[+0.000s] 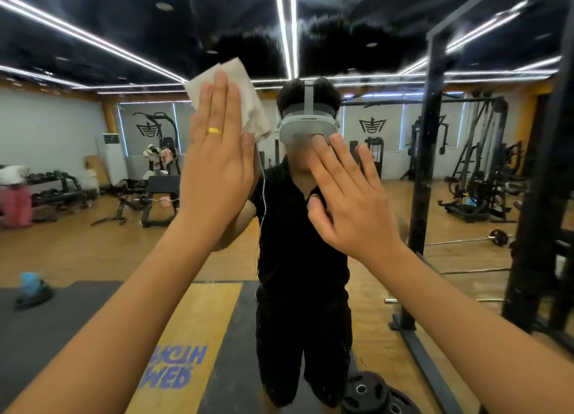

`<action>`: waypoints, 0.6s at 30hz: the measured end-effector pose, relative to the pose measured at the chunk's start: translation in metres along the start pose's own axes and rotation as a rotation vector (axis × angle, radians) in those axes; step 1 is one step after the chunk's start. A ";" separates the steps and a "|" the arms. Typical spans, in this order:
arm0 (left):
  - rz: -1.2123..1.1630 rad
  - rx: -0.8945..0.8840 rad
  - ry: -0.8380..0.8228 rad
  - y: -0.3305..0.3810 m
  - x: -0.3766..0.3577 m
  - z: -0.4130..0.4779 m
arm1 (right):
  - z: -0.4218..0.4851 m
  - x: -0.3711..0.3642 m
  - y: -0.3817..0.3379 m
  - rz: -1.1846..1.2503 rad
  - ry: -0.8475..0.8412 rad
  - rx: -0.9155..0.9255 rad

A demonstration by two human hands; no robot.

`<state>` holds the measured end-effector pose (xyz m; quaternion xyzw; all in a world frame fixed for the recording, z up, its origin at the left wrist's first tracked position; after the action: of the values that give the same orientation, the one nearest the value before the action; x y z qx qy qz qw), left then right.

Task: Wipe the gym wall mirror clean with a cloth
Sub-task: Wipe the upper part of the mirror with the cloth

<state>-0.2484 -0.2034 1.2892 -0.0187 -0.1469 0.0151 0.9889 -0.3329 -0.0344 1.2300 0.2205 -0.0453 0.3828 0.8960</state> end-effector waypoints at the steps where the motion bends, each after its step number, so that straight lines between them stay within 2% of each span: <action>1: 0.011 -0.011 -0.013 -0.004 -0.001 -0.005 | 0.000 0.000 0.000 0.002 0.002 0.001; 8: 0.017 -0.105 -0.070 0.000 0.002 0.016 | 0.000 -0.002 0.000 -0.017 -0.003 -0.012; 18: 0.118 -0.559 -0.215 0.079 -0.018 0.091 | 0.000 -0.001 -0.004 -0.033 -0.021 -0.012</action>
<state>-0.2942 -0.1221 1.3680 -0.2970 -0.2478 0.0333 0.9216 -0.3307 -0.0381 1.2286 0.2197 -0.0533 0.3654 0.9030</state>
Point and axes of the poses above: each hand's wrist, its own z-axis towards the middle knuckle, its own x-axis out of the back of the hand, y = z × x, the point moved 7 cm from there along z, towards the middle knuckle, and after that the axes turned 5 degrees about -y, right-handed, at the moved point
